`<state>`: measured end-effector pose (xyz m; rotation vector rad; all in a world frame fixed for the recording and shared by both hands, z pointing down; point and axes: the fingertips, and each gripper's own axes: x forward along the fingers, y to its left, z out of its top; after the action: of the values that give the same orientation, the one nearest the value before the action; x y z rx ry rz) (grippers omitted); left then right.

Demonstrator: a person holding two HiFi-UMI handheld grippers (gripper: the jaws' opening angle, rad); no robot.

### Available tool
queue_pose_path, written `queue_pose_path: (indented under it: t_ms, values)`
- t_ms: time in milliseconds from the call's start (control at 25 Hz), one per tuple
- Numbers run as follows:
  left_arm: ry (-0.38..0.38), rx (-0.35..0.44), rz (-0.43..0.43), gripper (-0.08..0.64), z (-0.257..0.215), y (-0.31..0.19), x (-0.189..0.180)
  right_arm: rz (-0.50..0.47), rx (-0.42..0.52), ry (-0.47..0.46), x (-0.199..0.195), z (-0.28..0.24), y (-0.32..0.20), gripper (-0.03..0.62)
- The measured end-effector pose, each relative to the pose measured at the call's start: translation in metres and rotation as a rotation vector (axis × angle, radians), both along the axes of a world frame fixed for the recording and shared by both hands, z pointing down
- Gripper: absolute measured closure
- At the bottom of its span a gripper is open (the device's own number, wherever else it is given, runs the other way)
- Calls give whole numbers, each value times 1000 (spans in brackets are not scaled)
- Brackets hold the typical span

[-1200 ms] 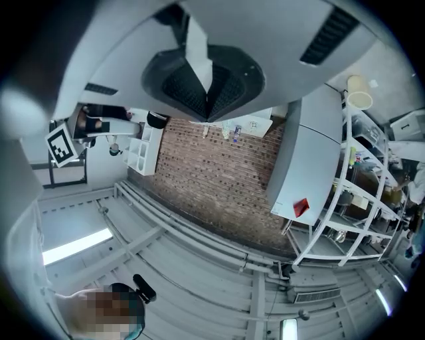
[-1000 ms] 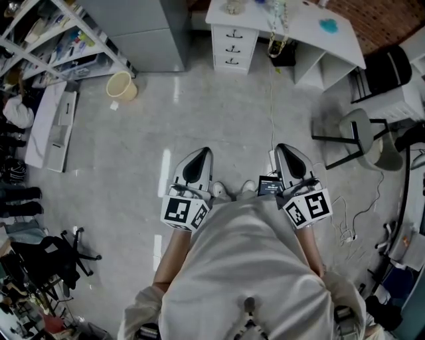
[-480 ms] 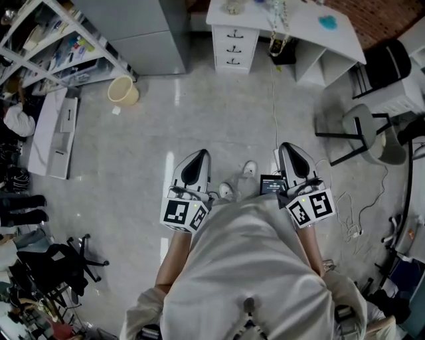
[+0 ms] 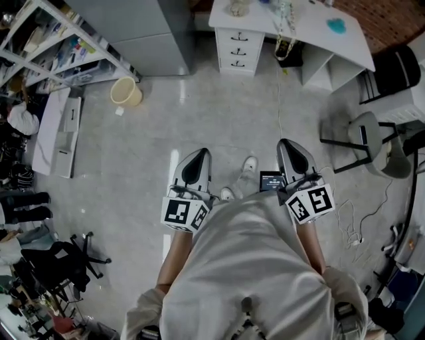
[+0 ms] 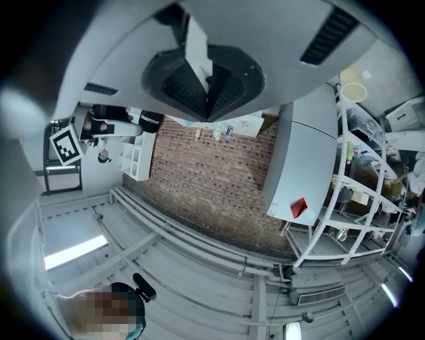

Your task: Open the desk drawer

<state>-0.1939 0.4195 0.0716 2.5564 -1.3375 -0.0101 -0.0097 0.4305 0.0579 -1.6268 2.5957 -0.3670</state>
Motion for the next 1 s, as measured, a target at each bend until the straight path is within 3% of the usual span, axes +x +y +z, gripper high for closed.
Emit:
queue_pose_path:
  t_ms: [400,800,1000]
  values:
    - [-44,4,-28,552,-4,-86,41,-50,-6,-12,46,5,-96,566]
    - [6,-6,-43,552,-1,-144,96,-103,-10,22,86,8,-157,566]
    - [-7,2,-26,552,-1,-176,95,-101,-33,17,82,15,-185,566]
